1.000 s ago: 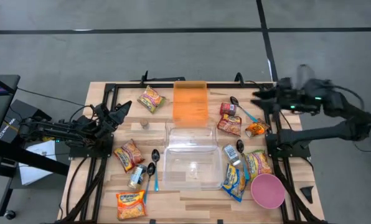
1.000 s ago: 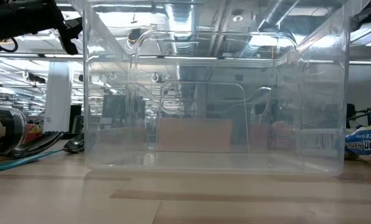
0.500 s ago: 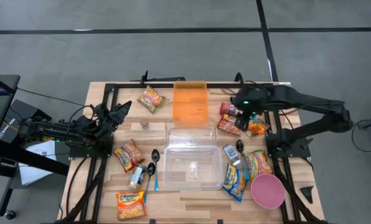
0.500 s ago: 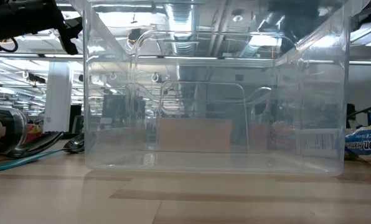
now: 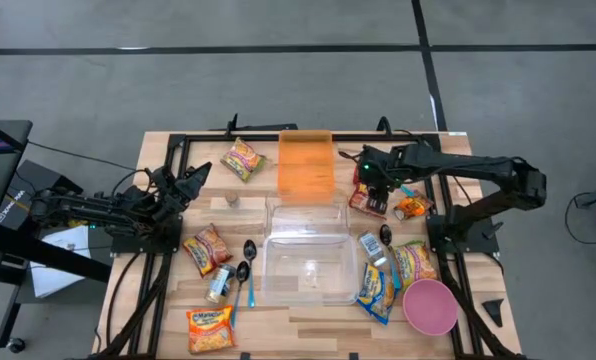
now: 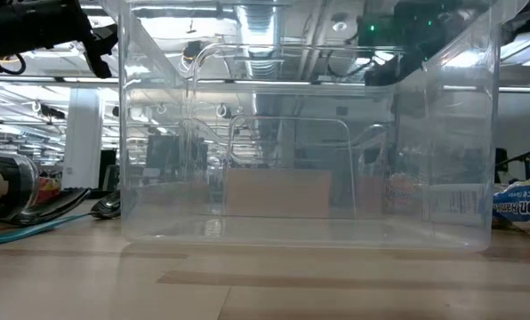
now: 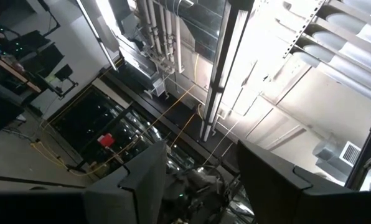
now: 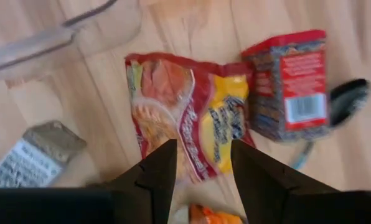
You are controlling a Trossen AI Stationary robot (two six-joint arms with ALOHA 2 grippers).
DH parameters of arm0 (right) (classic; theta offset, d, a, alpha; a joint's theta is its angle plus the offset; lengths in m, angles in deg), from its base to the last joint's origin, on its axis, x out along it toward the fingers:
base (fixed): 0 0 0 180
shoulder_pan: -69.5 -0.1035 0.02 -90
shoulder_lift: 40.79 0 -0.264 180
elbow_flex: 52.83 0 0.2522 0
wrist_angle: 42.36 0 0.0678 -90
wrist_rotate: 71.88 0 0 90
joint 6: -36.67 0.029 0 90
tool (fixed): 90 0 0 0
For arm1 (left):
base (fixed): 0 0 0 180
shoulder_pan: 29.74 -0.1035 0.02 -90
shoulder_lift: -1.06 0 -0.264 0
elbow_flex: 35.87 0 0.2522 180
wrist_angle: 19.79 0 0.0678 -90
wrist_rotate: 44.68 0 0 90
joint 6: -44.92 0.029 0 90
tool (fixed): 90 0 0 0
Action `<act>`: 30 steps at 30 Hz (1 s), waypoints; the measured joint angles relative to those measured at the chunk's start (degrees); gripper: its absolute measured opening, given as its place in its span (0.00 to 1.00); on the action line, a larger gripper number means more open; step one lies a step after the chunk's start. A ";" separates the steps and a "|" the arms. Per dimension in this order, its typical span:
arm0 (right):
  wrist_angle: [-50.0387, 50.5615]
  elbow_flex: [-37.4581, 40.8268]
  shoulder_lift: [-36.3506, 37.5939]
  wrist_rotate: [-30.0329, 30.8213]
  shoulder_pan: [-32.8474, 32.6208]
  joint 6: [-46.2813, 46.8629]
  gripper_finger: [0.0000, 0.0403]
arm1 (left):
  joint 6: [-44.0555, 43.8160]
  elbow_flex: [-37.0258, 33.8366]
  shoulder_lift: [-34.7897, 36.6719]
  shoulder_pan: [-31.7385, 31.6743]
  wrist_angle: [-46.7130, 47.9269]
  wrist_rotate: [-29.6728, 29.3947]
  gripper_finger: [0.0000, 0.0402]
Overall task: Pick & Place Food Item
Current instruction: Put the red noodle pack into the white transparent bin
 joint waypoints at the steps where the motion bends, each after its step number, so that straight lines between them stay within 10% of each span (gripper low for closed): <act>1: -0.50 1.11 0.02 -0.04 0.28 0.00 0.37 | 0.00 0.00 0.00 0.00 -0.02 0.00 0.47; 30: -14.25 13.14 0.04 -3.03 0.77 -0.92 0.37 | -0.02 0.00 0.00 0.00 0.00 -0.02 0.47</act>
